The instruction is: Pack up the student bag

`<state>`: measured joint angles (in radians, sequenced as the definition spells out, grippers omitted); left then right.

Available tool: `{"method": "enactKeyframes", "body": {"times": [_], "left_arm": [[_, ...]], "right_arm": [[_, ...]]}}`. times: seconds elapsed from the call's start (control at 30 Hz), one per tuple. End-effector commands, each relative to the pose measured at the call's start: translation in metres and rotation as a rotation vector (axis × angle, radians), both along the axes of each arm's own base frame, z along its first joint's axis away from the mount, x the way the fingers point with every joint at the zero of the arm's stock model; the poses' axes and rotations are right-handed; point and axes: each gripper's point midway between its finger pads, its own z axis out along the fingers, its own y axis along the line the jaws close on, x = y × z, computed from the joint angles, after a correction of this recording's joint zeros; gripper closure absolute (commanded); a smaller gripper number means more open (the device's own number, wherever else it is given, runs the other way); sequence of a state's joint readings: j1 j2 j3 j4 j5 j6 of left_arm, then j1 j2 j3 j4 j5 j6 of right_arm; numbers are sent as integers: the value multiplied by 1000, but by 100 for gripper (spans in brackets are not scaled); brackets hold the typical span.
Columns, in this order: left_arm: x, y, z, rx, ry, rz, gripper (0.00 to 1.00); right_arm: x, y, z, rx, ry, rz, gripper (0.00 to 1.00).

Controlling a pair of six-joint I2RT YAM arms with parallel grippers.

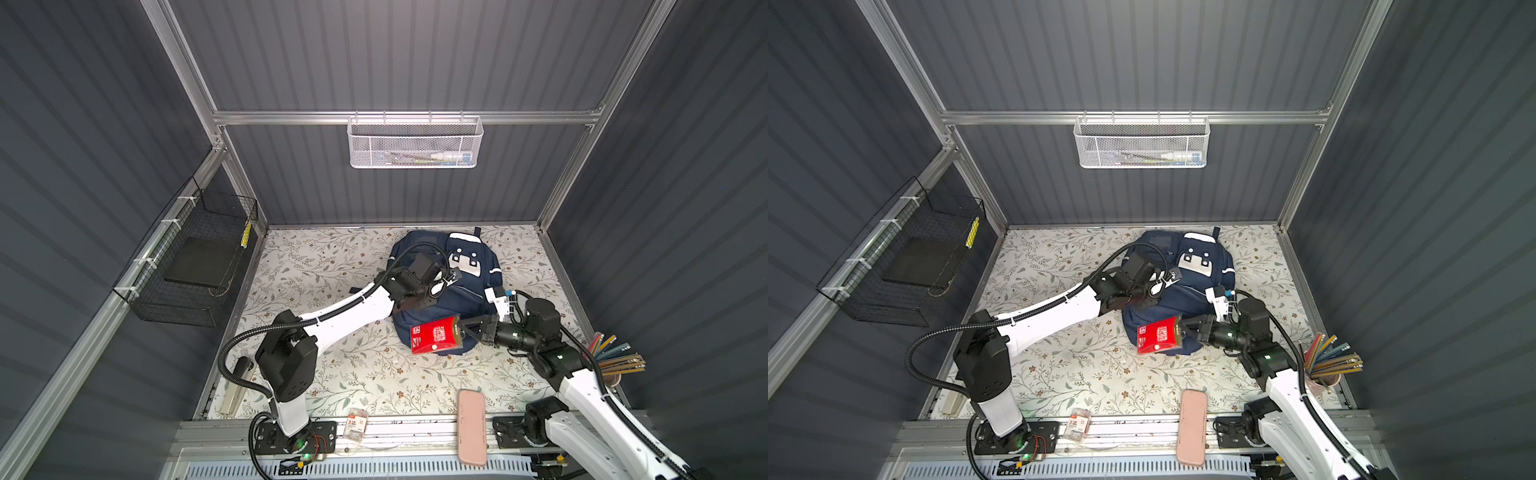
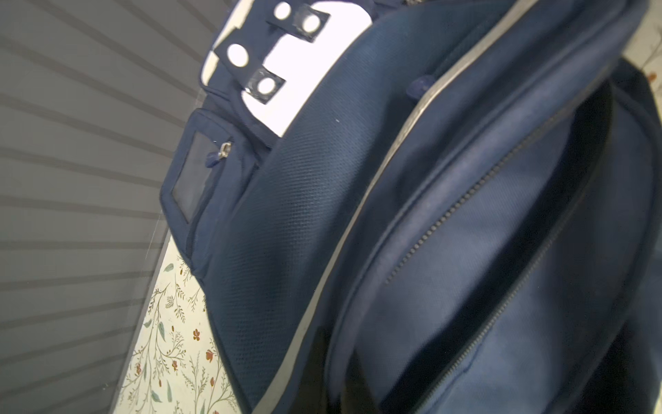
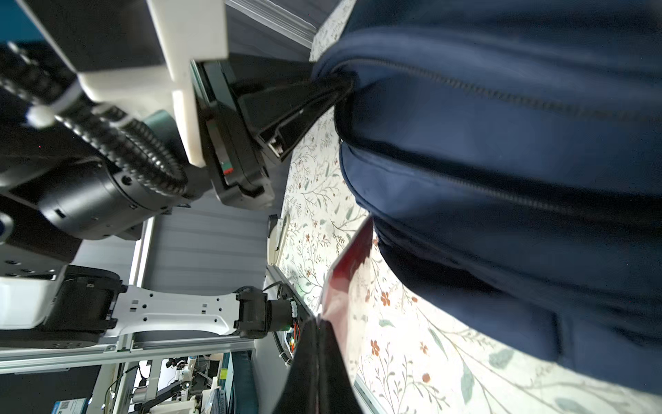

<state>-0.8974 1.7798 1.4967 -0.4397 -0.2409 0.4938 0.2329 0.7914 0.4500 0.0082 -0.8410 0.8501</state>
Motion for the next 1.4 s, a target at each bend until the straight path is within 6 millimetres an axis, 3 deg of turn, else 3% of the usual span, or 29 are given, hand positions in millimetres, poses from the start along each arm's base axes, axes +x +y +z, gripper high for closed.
{"method": "enactKeyframes", "body": {"times": [0.0, 0.23, 0.37, 0.57, 0.8, 1.07, 1.2, 1.27, 1.37], "left_arm": [[0, 7, 37, -100, 11, 74, 100], [-3, 12, 66, -173, 34, 130, 100], [-6, 10, 70, -210, 56, 144, 100], [-12, 3, 67, -256, 109, 136, 100], [-23, -4, 63, -272, 152, 88, 100], [-56, -21, 25, -264, 296, 8, 100], [-58, -16, -1, -209, 318, 42, 100], [-59, -13, -17, -172, 335, 60, 100], [-61, -9, -31, -148, 356, 79, 100]], "right_arm": [[19, 1, 46, 102, -168, 36, 100], [62, -36, 28, 43, -163, -99, 100], [72, -56, -18, -130, -83, -195, 100], [85, -70, -65, -116, 108, -344, 100], [89, -78, -81, -141, 174, -438, 100], [115, -77, -75, -124, 144, -554, 100], [120, -79, -67, -147, 110, -577, 100], [119, -78, -67, -189, 107, -552, 70], [109, -80, -67, -226, 113, -530, 55]]}}
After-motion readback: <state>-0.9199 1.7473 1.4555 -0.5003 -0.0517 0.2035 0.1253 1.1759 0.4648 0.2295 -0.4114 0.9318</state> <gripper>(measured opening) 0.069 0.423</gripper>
